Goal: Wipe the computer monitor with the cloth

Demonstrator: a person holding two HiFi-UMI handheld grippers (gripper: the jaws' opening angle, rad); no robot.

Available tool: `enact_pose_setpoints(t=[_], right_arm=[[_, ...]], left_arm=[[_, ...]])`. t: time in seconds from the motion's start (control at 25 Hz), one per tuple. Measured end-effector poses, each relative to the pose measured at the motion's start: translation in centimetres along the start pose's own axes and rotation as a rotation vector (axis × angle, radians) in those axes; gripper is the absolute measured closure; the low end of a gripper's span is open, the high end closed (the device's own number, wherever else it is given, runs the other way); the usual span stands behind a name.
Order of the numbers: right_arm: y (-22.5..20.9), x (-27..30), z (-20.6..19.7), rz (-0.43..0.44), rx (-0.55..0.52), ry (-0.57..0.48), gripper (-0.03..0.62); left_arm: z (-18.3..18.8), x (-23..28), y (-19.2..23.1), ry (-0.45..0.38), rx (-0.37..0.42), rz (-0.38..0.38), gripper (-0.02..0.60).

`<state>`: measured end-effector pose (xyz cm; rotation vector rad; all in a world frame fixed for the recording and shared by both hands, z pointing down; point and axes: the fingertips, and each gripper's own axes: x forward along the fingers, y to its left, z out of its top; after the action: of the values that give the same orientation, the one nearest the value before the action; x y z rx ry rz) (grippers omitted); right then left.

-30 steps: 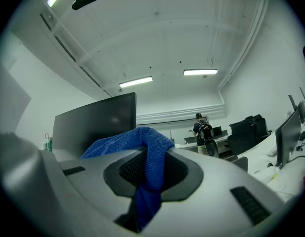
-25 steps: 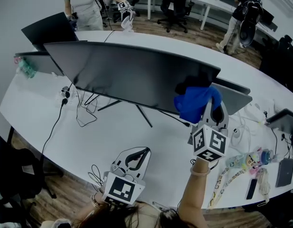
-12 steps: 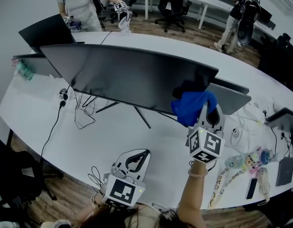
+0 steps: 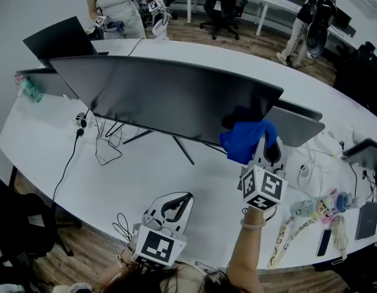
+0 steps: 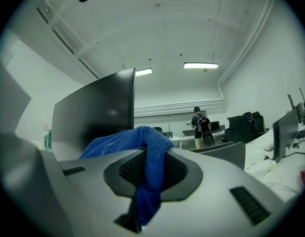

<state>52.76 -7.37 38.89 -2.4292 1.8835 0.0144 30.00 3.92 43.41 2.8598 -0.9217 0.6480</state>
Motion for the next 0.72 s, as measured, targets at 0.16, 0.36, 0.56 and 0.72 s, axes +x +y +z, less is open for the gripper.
enact_pose_setpoints(t=[0.16, 0.36, 0.56, 0.72], right_arm=[[-0.1, 0.0, -0.8, 0.002, 0.01, 0.009, 0.531], [-0.1, 0.0, -1.7, 0.0, 0.014, 0.024, 0.531], [-0.2, 0.1, -3.1, -0.006, 0.021, 0.053, 0.531], [-0.2, 0.1, -4.2, -0.01, 0.024, 0.077, 0.531]], left_arm=[[-0.1, 0.1, 0.0, 0.003, -0.002, 0.001, 0.572], [-0.2, 0.3, 0.1, 0.005, -0.006, 0.001, 0.572], [-0.4, 0.4, 0.2, 0.009, -0.009, 0.0, 0.572], [-0.5, 0.4, 0.4, 0.013, -0.014, 0.001, 0.572]])
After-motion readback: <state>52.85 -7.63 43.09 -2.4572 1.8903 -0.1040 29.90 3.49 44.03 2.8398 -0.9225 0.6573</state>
